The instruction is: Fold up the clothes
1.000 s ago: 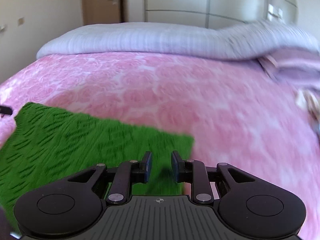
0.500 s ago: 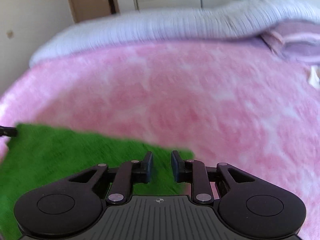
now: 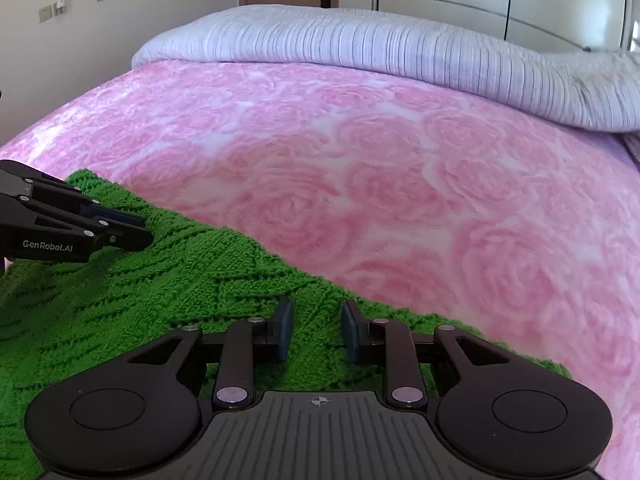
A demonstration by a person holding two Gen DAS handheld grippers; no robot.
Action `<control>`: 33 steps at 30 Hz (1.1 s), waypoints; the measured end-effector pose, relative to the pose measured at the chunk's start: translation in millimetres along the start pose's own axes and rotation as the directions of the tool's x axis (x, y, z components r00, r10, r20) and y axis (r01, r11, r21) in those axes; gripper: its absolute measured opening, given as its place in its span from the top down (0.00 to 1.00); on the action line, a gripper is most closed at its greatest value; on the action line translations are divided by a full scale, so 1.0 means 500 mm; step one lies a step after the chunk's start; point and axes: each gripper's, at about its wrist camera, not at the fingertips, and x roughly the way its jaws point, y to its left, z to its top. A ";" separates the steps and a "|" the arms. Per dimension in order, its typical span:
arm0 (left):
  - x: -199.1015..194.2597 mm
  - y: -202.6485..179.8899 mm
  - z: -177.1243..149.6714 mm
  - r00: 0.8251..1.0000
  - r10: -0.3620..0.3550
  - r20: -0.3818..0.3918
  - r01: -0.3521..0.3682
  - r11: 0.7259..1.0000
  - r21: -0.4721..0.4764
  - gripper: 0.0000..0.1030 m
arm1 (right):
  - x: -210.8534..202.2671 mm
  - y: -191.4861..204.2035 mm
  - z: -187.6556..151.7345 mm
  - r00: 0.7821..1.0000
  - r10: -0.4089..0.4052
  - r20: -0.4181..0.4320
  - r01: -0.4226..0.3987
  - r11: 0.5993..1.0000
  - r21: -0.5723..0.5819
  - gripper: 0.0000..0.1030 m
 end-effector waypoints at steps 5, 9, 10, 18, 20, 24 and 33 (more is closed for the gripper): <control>-0.039 0.062 -0.013 0.997 0.060 0.052 -0.058 0.997 -0.046 0.87 | -0.045 -0.065 -0.015 0.997 -0.078 -0.010 0.078 0.995 0.060 0.75; -0.016 0.111 -0.046 0.997 0.074 0.035 -0.071 0.993 -0.093 0.86 | -0.067 -0.113 -0.052 0.989 -0.145 0.002 0.144 0.987 0.074 0.72; -0.018 0.119 -0.053 0.997 0.064 0.044 -0.059 0.992 -0.109 0.86 | -0.072 -0.123 -0.065 0.989 -0.145 0.012 0.144 0.987 0.076 0.71; -0.113 0.097 -0.054 0.996 0.076 0.049 -0.068 0.986 -0.152 0.91 | -0.178 -0.099 -0.074 0.990 -0.140 0.028 0.133 0.973 0.187 0.71; -0.132 0.064 -0.062 0.998 0.031 0.061 -0.021 0.987 -0.159 0.91 | -0.202 -0.072 -0.073 0.991 -0.122 0.051 0.109 0.973 0.203 0.71; -0.116 -0.025 -0.060 0.997 -0.035 0.075 0.044 0.992 -0.119 0.90 | -0.164 0.033 -0.053 0.995 -0.052 0.086 0.039 0.987 0.153 0.71; -0.103 -0.020 -0.141 1.000 0.014 0.017 -0.012 0.994 -0.104 0.91 | -0.155 0.060 -0.145 0.994 -0.105 0.011 0.104 0.992 0.071 0.71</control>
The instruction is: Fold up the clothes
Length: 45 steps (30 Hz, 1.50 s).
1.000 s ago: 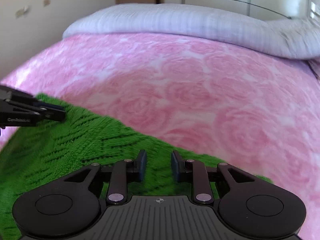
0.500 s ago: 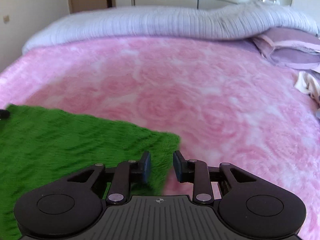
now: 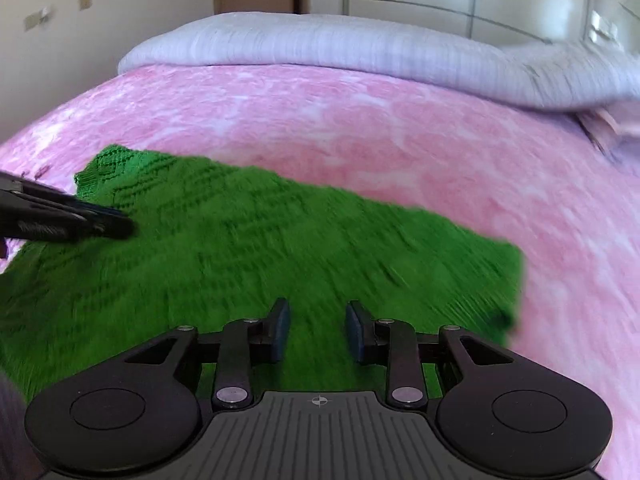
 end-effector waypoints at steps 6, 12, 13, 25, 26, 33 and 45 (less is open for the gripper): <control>-0.079 0.026 -0.045 0.999 0.038 -0.006 -0.038 0.998 -0.043 0.97 | -0.092 -0.043 -0.049 0.998 -0.064 -0.021 0.066 0.994 0.082 0.71; -0.140 -0.038 -0.085 1.000 -0.013 0.020 0.013 0.999 -0.038 0.92 | -0.162 0.015 -0.050 0.999 -0.002 0.049 -0.005 0.991 0.137 0.71; -0.139 -0.050 -0.099 1.000 -0.016 0.010 0.016 0.999 -0.028 0.91 | -0.165 0.033 -0.058 0.999 0.015 0.046 -0.020 0.993 0.120 0.71; -0.194 -0.037 -0.176 0.997 0.072 0.026 -0.068 0.990 -0.126 0.90 | -0.211 0.052 -0.143 0.999 -0.050 -0.011 0.051 0.992 0.112 0.71; -0.202 -0.039 -0.174 0.996 0.078 0.036 -0.073 0.989 -0.132 0.90 | -0.220 0.061 -0.139 0.998 -0.066 -0.002 0.066 0.993 0.101 0.71; -0.176 -0.057 -0.178 0.990 0.141 -0.006 -0.141 0.982 -0.126 0.83 | -0.202 0.062 -0.157 0.998 -0.057 -0.021 0.059 0.991 0.117 0.71; -0.224 -0.083 -0.158 0.985 0.142 -0.096 -0.151 0.984 -0.094 0.73 | -0.235 0.053 -0.145 0.990 -0.086 -0.108 0.117 0.937 0.330 0.55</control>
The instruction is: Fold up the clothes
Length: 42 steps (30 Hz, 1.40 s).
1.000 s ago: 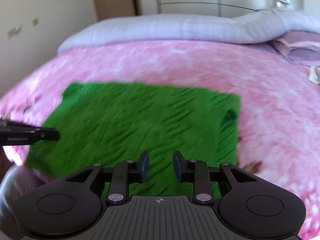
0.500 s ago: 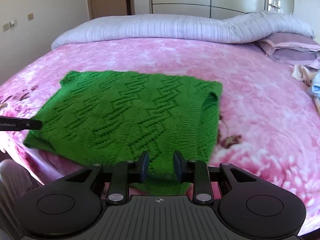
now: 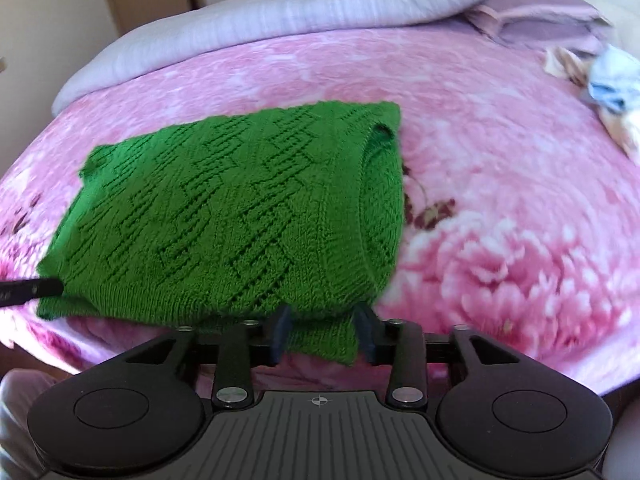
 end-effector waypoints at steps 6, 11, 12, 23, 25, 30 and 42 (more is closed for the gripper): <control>-0.018 0.008 -0.010 1.000 -0.007 0.001 0.007 1.000 0.012 0.70 | -0.010 0.034 -0.020 1.000 -0.004 -0.023 0.005 0.999 0.048 0.45; -0.036 0.013 -0.019 1.000 -0.017 0.020 0.016 1.000 0.004 0.69 | -0.025 0.053 -0.025 0.999 -0.040 -0.024 0.040 0.999 0.015 0.42; -0.040 0.012 -0.021 1.000 -0.020 0.022 0.020 1.000 0.005 0.69 | -0.029 0.055 -0.026 0.999 -0.047 -0.022 0.048 0.999 0.009 0.42; -0.066 0.011 -0.032 0.998 -0.045 0.043 0.044 0.999 0.030 0.69 | -0.059 0.040 -0.037 0.998 -0.063 0.007 0.062 0.997 0.036 0.41; -0.069 0.018 -0.035 0.998 -0.047 0.044 0.046 0.999 0.021 0.69 | -0.061 0.035 -0.038 0.998 -0.062 0.011 0.061 0.997 0.044 0.41; -0.071 0.046 -0.044 0.998 -0.051 0.038 0.053 0.998 -0.027 0.68 | -0.054 0.014 -0.037 0.999 -0.047 0.008 0.047 0.996 0.071 0.41; -0.048 0.114 -0.037 0.995 -0.097 0.022 0.100 0.974 -0.205 0.67 | -0.023 -0.048 -0.032 0.999 -0.031 -0.015 0.033 0.986 0.163 0.41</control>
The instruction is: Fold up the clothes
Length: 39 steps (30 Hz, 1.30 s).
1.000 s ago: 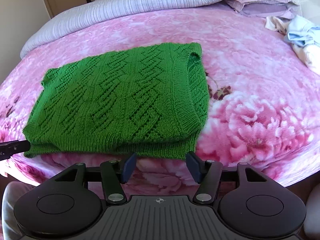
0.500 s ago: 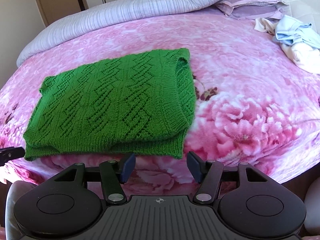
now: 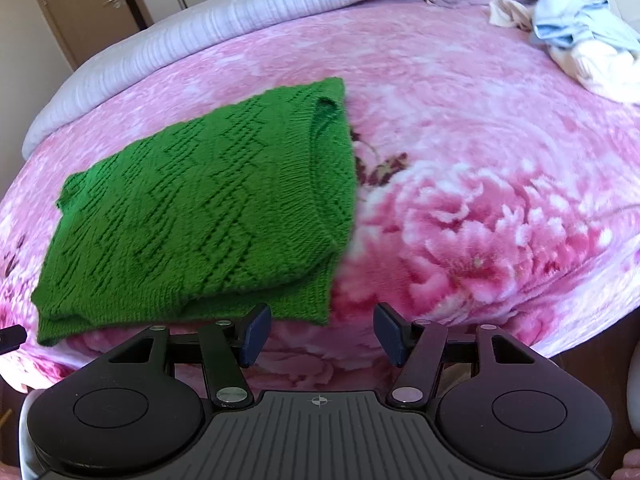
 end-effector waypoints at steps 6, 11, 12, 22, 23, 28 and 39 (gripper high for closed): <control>0.017 -0.007 0.014 1.000 0.006 -0.006 -0.005 1.000 0.008 0.66 | 0.000 -0.002 0.010 1.000 0.008 0.007 -0.008 1.000 0.002 0.41; 0.030 -0.012 0.020 1.000 0.012 -0.015 -0.012 1.000 0.024 0.65 | 0.009 -0.004 0.018 1.000 0.006 0.001 -0.006 1.000 0.009 0.41; 0.033 -0.010 0.021 1.000 0.013 -0.017 -0.013 1.000 0.020 0.65 | 0.011 -0.006 0.019 1.000 0.006 -0.001 -0.006 1.000 0.013 0.41; 0.043 -0.009 0.042 1.000 -0.010 0.005 0.010 1.000 0.021 0.65 | 0.010 -0.045 0.042 0.994 0.102 0.039 -0.107 0.983 0.148 0.41; 0.044 -0.010 0.044 1.000 -0.016 0.008 0.016 1.000 0.027 0.65 | 0.011 -0.050 0.045 0.992 0.117 0.043 -0.123 0.978 0.168 0.41; 0.054 -0.008 0.051 1.000 -0.020 0.002 0.020 1.000 0.022 0.65 | 0.017 -0.065 0.054 0.986 0.155 0.056 -0.164 0.959 0.232 0.41; 0.075 0.033 0.057 1.000 -0.015 -0.020 0.014 0.998 -0.064 0.65 | 0.035 -0.062 0.062 0.991 0.131 0.035 -0.136 0.968 0.210 0.41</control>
